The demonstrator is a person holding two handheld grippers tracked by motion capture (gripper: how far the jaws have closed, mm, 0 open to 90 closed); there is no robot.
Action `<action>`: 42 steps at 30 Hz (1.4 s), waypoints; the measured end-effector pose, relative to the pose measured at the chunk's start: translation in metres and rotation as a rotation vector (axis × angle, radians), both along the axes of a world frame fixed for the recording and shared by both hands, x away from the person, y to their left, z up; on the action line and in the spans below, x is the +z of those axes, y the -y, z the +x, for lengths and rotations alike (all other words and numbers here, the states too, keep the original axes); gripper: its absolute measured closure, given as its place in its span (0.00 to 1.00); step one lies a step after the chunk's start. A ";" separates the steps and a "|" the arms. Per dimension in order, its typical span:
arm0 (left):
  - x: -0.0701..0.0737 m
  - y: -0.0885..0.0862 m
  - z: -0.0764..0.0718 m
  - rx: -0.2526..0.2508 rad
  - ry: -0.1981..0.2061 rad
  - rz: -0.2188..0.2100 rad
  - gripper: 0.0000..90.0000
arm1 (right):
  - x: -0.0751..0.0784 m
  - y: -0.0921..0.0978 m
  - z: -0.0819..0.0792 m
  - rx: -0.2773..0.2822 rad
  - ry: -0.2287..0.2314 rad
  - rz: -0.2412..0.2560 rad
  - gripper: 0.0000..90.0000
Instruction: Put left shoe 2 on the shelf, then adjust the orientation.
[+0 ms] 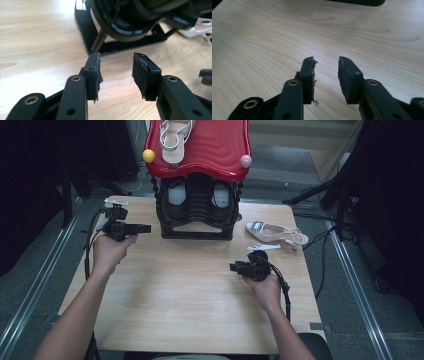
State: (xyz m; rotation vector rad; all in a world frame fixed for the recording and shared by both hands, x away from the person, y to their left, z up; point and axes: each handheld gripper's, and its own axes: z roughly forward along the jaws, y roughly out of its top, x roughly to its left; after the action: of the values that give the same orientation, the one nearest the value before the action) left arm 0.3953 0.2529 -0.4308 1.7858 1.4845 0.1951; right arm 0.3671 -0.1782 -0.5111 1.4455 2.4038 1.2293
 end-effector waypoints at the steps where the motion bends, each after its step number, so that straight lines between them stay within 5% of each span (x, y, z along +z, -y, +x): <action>1: -0.002 0.000 -0.002 0.000 -0.002 0.001 0.64 | 0.000 0.000 0.000 0.000 -0.001 -0.003 0.77; 15: -0.028 0.004 -0.021 -0.003 -0.018 0.022 0.62 | -0.002 0.009 0.006 -0.021 -0.011 -0.022 0.85; 21: -0.037 0.002 -0.025 -0.005 -0.024 -0.023 0.58 | -0.001 0.012 0.009 -0.034 -0.023 -0.008 0.92; 42: -0.052 0.017 -0.034 -0.063 -0.039 -0.007 0.52 | 0.017 0.044 0.028 -0.090 -0.039 0.003 1.00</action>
State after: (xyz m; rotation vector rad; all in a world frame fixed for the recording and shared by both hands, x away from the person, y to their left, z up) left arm 0.3610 0.2361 -0.4826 1.8371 1.4516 0.1239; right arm 0.3948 -0.2223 -0.4938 1.5743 2.3332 1.1967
